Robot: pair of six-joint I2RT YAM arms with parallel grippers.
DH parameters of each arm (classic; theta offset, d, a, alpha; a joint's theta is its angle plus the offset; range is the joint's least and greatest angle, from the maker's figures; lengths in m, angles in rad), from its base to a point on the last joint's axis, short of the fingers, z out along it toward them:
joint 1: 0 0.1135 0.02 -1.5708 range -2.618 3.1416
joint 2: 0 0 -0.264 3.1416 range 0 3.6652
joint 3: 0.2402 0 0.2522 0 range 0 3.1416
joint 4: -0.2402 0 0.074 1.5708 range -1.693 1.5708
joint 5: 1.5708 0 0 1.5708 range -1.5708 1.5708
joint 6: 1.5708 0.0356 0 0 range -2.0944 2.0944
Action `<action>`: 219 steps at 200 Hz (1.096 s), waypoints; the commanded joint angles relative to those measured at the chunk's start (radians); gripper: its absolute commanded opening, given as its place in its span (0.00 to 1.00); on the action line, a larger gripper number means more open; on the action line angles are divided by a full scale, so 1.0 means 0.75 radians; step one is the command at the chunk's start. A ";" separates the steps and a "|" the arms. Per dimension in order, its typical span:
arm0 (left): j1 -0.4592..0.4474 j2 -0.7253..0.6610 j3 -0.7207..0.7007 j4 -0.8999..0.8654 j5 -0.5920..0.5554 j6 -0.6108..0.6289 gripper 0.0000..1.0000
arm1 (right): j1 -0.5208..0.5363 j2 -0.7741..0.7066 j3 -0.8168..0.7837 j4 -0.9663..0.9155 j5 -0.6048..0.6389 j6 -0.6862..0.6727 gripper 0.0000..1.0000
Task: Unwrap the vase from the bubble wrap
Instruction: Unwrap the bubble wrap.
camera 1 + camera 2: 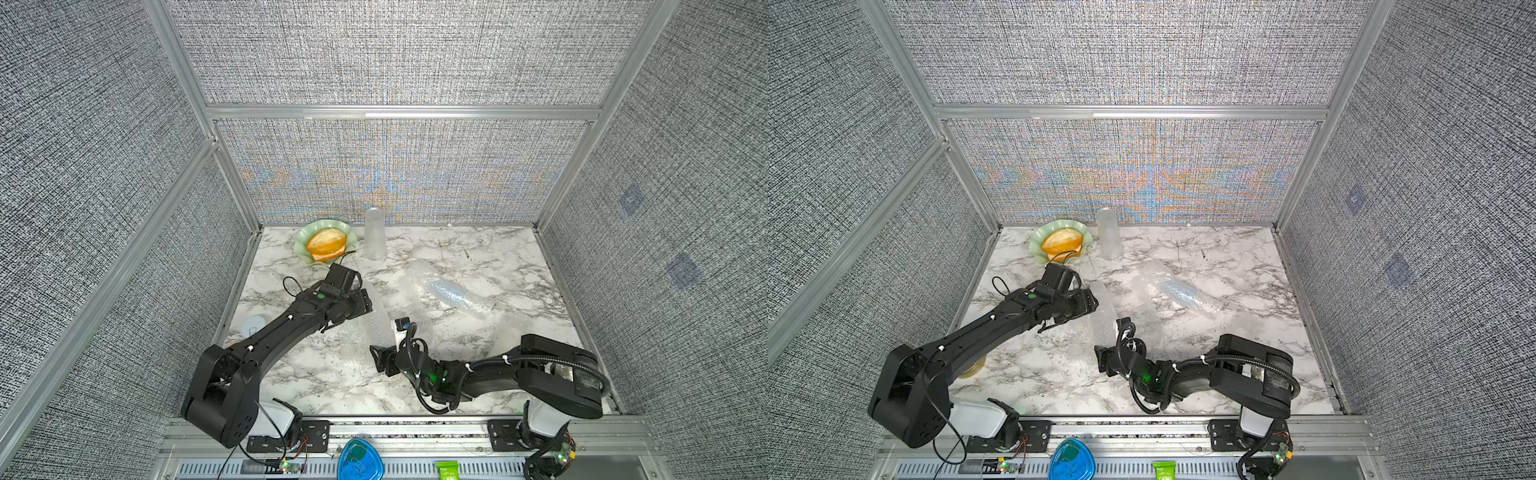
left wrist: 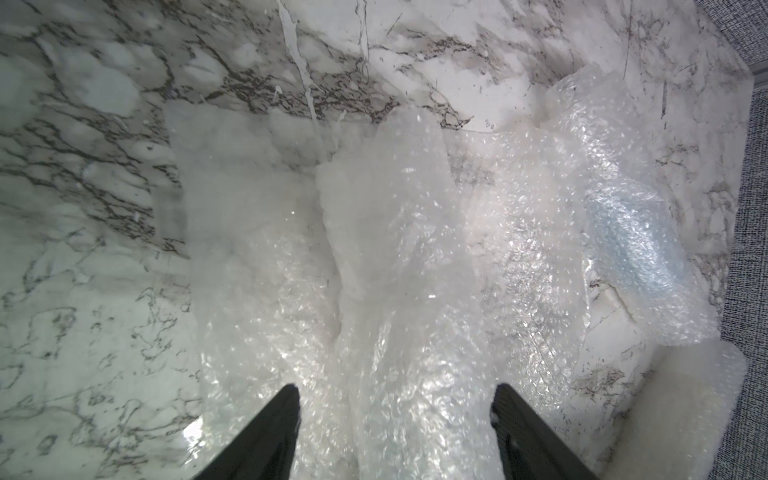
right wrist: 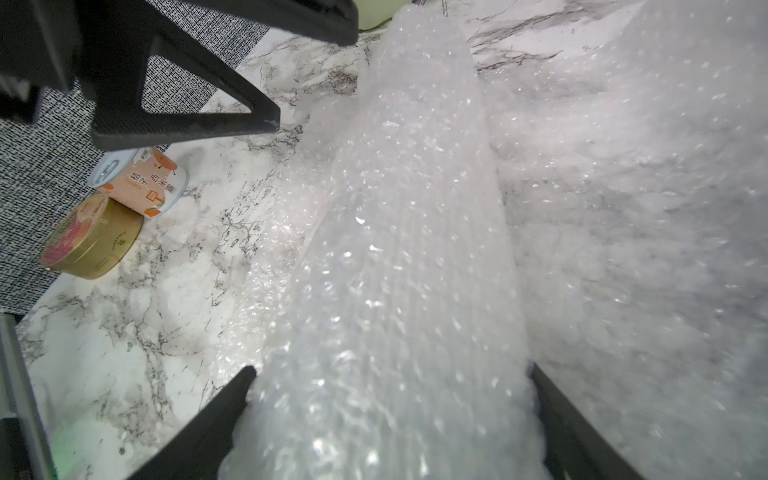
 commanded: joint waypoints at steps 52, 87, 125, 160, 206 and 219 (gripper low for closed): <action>0.009 0.210 0.208 -0.046 -0.089 0.116 0.69 | 0.016 0.011 0.016 -0.055 0.157 -0.037 0.74; 0.009 0.276 0.272 -0.065 -0.088 0.151 0.66 | 0.016 0.032 0.046 -0.092 0.162 -0.053 0.74; 0.002 0.325 0.325 -0.100 -0.096 0.195 0.64 | 0.017 0.042 0.067 -0.117 0.172 -0.057 0.74; -0.037 0.370 0.383 -0.147 -0.153 0.225 0.65 | 0.016 0.045 0.072 -0.124 0.174 -0.060 0.74; -0.113 0.424 0.508 -0.235 -0.273 0.292 0.67 | 0.018 0.052 0.072 -0.115 0.169 -0.070 0.74; -0.126 0.446 0.539 -0.264 -0.299 0.305 0.68 | 0.022 0.051 0.077 -0.120 0.171 -0.079 0.74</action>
